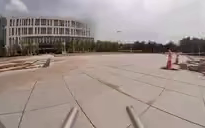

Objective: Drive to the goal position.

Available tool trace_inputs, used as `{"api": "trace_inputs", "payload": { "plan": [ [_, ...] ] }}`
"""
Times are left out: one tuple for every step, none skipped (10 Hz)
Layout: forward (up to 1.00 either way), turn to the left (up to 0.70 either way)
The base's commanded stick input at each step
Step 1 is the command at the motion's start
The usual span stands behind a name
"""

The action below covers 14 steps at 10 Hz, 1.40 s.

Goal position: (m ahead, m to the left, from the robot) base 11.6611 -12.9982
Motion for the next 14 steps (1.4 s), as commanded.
{"api": "trace_inputs", "payload": {
  "plan": [
    [0.7, 0.0],
    [0.7, 0.0],
    [0.7, 0.0],
    [0.7, 0.0],
    [0.7, -0.05],
    [0.7, -0.22],
    [0.7, -0.35],
    [0.7, -0.35],
    [0.7, -0.35],
    [0.7, -0.35],
    [0.7, -0.35],
    [0.7, -0.35],
    [0.7, -0.35],
    [0.7, -0.35]
  ]
}}
